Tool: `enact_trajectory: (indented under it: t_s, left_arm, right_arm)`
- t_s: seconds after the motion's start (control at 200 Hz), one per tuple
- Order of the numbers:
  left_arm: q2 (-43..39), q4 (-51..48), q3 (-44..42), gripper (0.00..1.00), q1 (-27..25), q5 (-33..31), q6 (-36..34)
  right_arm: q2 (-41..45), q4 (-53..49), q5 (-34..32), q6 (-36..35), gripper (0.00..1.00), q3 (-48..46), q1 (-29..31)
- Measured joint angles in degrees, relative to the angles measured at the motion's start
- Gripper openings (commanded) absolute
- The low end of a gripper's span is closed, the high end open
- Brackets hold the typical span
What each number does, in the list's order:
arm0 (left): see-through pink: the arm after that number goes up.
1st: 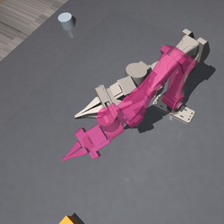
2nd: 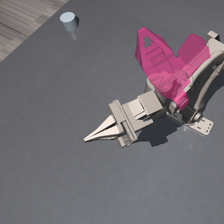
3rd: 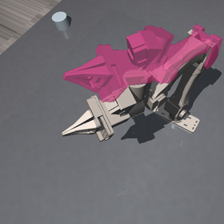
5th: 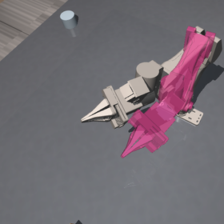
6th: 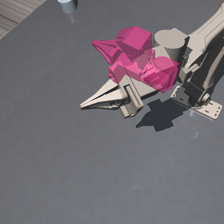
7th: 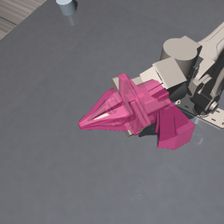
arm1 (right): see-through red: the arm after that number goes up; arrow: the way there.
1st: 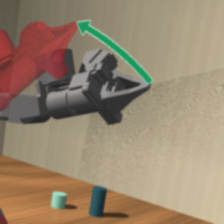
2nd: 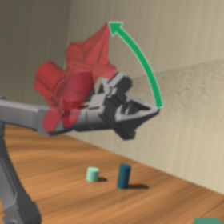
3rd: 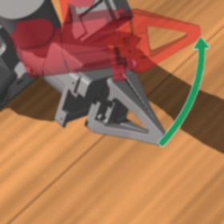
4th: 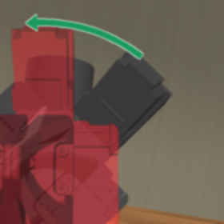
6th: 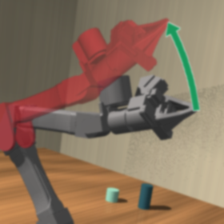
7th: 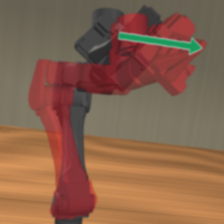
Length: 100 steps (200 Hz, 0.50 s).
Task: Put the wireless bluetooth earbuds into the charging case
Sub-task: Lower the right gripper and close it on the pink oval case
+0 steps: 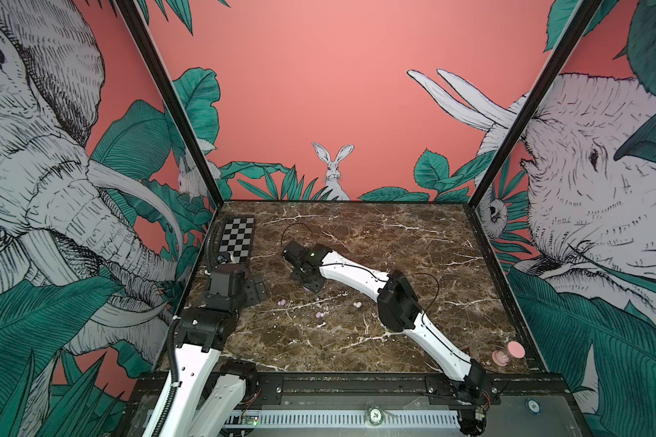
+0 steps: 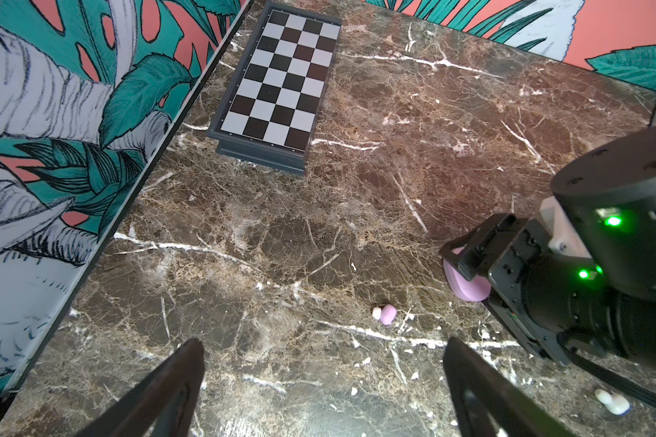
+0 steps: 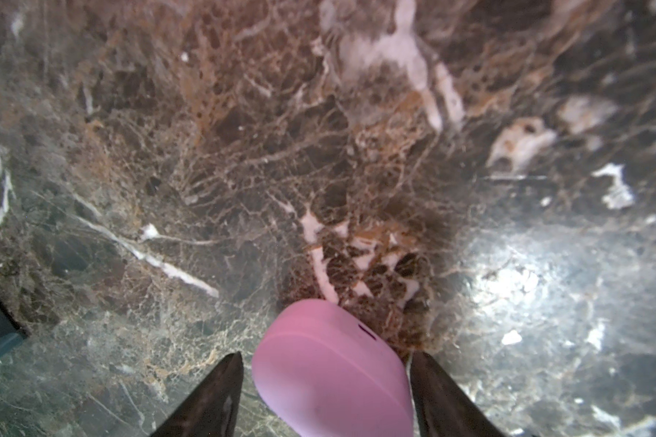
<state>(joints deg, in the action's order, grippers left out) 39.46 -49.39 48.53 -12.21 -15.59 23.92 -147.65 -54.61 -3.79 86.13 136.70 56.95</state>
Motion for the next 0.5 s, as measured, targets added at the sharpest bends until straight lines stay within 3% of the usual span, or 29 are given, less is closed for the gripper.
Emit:
enact_trajectory:
  t_s: [0.5]
  left_arm:
    - [0.6, 0.0, 0.0, 0.99, 0.0, 0.0, 0.0]
  right_arm:
    - [1.3, 0.8, 0.6, -3.5, 0.60, -2.5, 0.0]
